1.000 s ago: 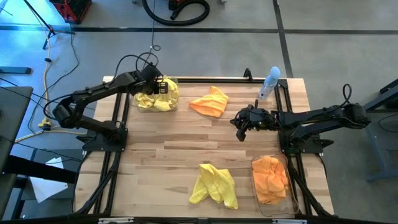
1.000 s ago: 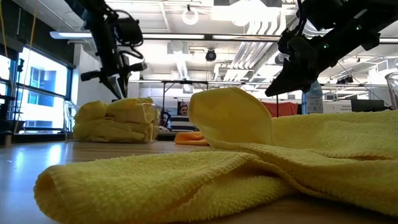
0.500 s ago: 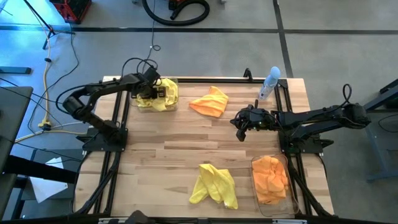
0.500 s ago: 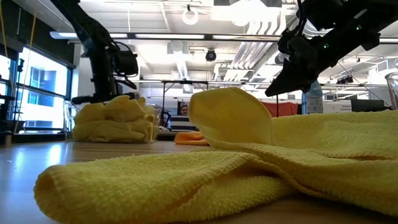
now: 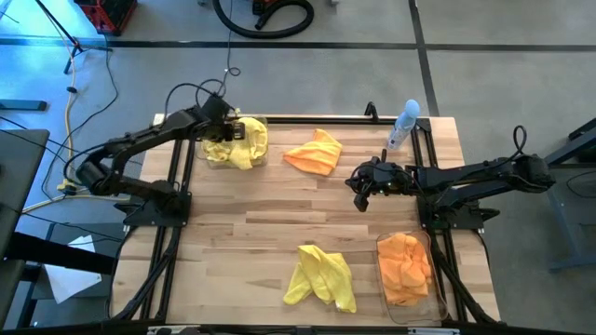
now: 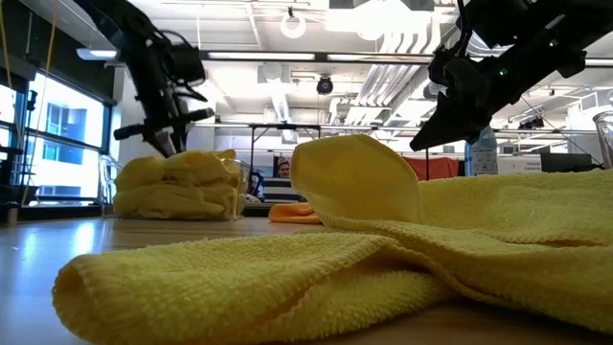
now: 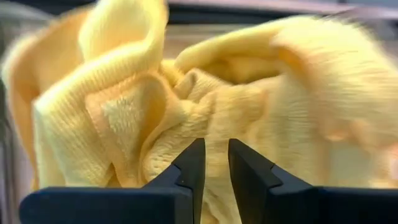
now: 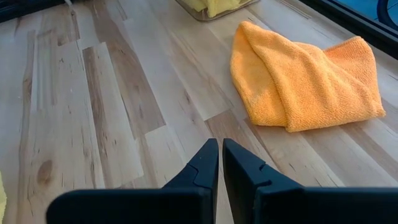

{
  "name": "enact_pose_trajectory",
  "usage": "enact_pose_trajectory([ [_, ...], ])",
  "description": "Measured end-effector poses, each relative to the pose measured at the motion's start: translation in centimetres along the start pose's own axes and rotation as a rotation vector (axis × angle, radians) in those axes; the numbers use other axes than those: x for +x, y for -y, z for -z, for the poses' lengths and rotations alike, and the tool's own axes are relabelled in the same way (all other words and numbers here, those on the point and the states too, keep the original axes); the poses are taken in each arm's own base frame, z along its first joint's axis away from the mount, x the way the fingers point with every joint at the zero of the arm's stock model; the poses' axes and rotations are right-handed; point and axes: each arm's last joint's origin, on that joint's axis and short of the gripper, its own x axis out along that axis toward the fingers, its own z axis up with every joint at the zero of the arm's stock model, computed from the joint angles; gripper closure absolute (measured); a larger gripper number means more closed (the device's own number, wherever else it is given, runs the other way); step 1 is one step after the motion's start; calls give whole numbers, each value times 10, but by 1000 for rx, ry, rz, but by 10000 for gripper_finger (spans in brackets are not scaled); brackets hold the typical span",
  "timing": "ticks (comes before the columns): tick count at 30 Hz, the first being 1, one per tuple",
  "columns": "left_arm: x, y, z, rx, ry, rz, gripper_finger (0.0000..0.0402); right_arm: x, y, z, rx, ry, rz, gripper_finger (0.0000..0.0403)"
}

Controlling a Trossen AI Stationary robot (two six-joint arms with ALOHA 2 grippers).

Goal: Sort microfiber towel by color & place in baskets
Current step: Put the yellow towel into the top transparent bin, then put the orange into the bottom transparent bin

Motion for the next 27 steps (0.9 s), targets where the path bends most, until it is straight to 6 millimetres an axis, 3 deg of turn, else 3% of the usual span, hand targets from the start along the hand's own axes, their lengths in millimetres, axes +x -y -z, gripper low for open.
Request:
enact_pose_trajectory([
  [6, -32, 6, 6, 136, 86, 90, 342, 0, 0, 0, 0, 0, 0, 384],
  [10, -48, 18, 23, 298, 119, 171, 342, 0, 0, 0, 13, 0, 0, 384],
  [17, -57, 35, 79, 605, 133, 330, 342, 0, 0, 0, 40, 1, -1, 384],
  [22, -52, 35, 125, 813, 130, 461, 342, 0, 0, 0, 113, 1, -1, 384],
  [27, -41, 32, 157, 929, 189, 596, 342, 2, -1, -6, 101, 71, 11, 384],
])
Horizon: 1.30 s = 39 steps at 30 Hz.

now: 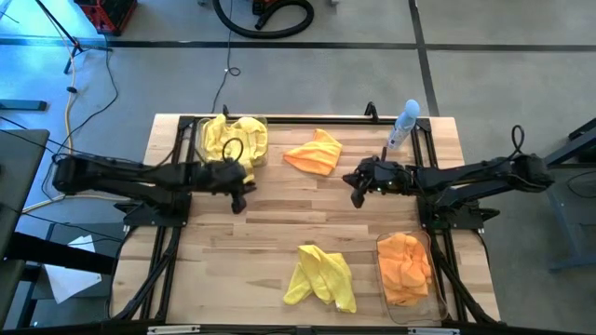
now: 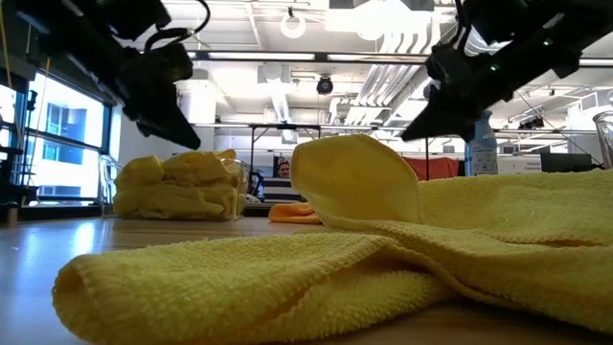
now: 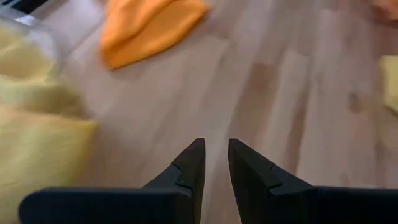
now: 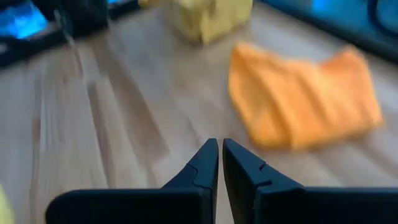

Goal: Sort microfiber towel by color & place in baskets
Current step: Put the orange into the bottom transparent bin

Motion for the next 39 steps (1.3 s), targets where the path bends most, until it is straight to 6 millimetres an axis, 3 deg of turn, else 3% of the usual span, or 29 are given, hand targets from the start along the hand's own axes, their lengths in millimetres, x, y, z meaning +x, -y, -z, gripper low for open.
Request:
enact_pose_trajectory([
  [4, 8, 9, 17, 86, 100, 73, 342, 10, -6, -11, -42, 112, -3, 368],
  [9, 13, 9, 32, 154, 186, 109, 342, 36, -22, -38, -147, 98, 49, 313],
  [14, 15, 6, 41, 170, 185, 130, 342, 70, -34, -74, -219, -27, 135, 257],
  [20, 14, 7, 42, 176, 180, 174, 342, 114, -20, -101, -192, -346, 223, 232],
  [24, 14, 8, 41, 167, 181, 179, 342, 141, 2, -101, -164, -514, 310, 231],
  [29, 14, 8, 42, 153, 178, 188, 342, 168, 28, -95, -102, -600, 312, 231],
  [35, 14, 8, 42, 146, 177, 189, 342, 185, 52, -80, -37, -656, 368, 250],
  [39, 14, 7, 41, 223, 187, 175, 342, 196, 57, -68, -16, -689, 379, 279],
])
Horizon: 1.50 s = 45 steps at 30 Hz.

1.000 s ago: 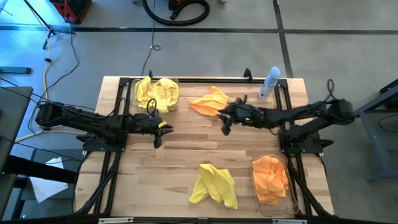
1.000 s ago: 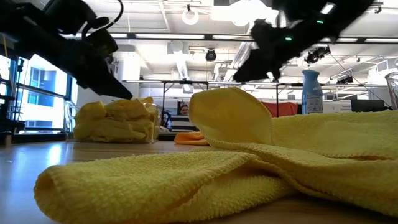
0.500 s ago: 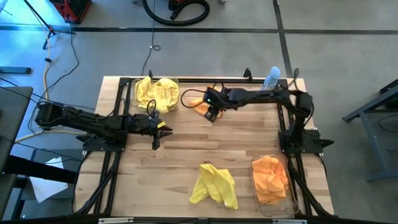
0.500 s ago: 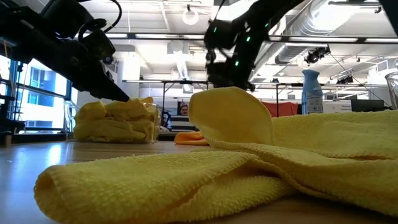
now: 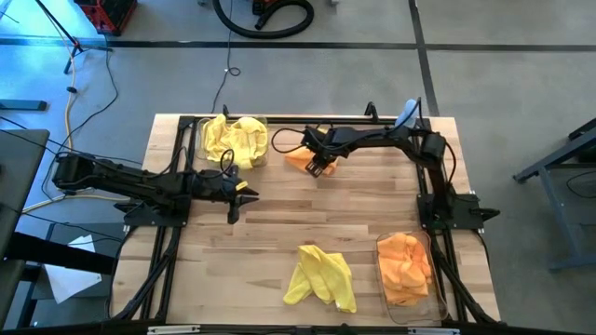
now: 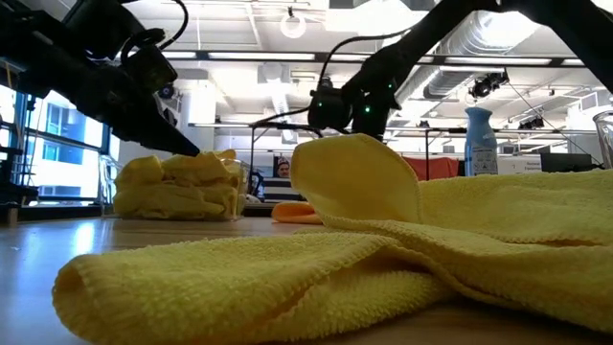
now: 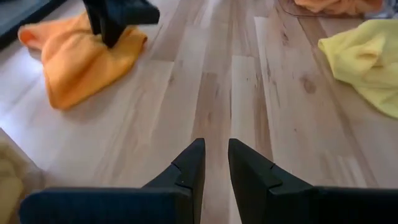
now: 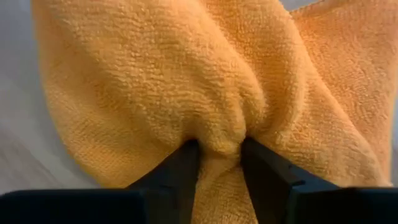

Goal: Sort microfiber towel by color & place in baskets
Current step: Put the orange into the bottom transparent bin

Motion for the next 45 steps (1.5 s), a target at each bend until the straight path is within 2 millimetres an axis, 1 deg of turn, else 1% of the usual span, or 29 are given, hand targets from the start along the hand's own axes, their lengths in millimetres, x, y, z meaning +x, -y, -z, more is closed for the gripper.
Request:
enact_pose_trajectory([
  [3, 0, 0, -9, 41, 27, -1, 342, 8, -2, 3, -9, -30, 11, 314],
  [6, -1, 1, -19, 40, 59, 0, 342, 8, -8, 7, -40, -52, 19, 367],
  [7, -1, 1, -21, 42, 62, 0, 342, 4, -9, 8, -53, -55, 22, 384],
  [8, -1, 1, -24, 41, 71, 0, 342, 0, -10, 10, -61, -72, 23, 392],
  [10, -2, 1, -29, 33, 91, 1, 342, -12, -12, 17, -60, -108, 17, 389],
  [11, -2, 1, -31, 20, 93, 2, 342, -20, -14, 20, -61, -121, 16, 386],
  [13, -2, 1, -32, -3, 89, 5, 342, -42, -18, 25, -67, -121, 11, 388],
  [16, -2, 1, -32, -10, 86, 5, 342, -83, -26, 36, -77, -105, 23, 398],
  [18, -2, 1, -32, -10, 86, 5, 342, -109, -33, 46, -77, -87, 17, 397],
  [20, -2, 1, -32, -11, 86, 5, 342, -140, -39, 57, -73, -36, -1, 397],
  [24, -2, 1, -32, -13, 86, 5, 342, -195, -48, 85, -47, 44, -71, 400],
  [27, -2, 1, -32, -13, 85, 5, 342, -234, -48, 110, 9, 108, -124, 401],
  [30, -2, 1, -32, -29, 85, 6, 342, -264, -45, 136, 69, 147, -164, 401],
  [33, -2, 1, -32, -46, 85, 6, 342, -288, -38, 160, 130, 170, -214, 402],
  [38, -2, 1, -32, -47, 85, 6, 342, -313, -27, 190, 202, 167, -288, 402],
  [42, -2, 1, -32, -47, 84, 6, 342, -324, -16, 209, 266, 129, -306, 402],
  [45, -2, 2, -32, -47, 84, 6, 342, -327, -7, 220, 301, 43, -282, 402],
])
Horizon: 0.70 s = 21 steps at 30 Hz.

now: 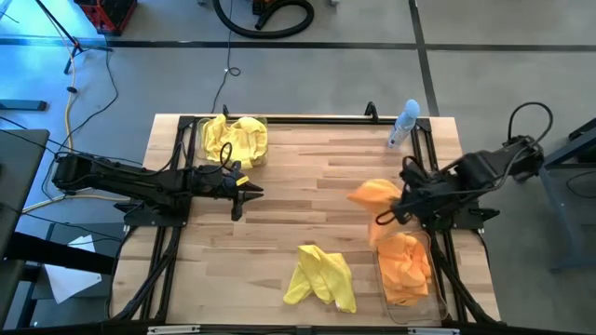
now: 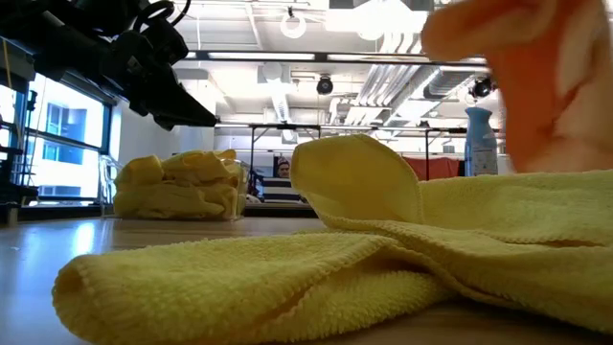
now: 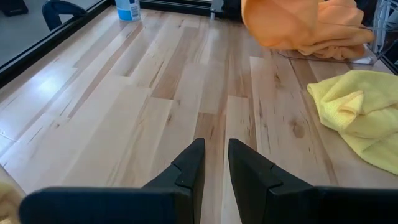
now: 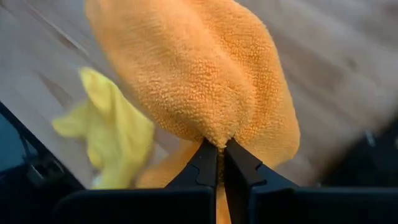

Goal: Sort microfiber towel by color & place in baskets
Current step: Put the orange into the bottom transparent bin

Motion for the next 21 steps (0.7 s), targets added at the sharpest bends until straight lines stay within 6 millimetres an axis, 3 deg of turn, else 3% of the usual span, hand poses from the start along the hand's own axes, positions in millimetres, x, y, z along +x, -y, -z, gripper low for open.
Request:
enact_pose_trajectory([
  [3, 0, 0, 0, 0, 0, 0, 342, -3, 8, 9, 55, -144, 47, 402],
  [13, 0, 0, 0, 9, 0, -6, 342, -14, 0, 38, 193, -702, 15, 403],
  [21, 0, 0, 0, 10, -2, -9, 342, -26, -17, 59, 303, -875, -58, 403],
])
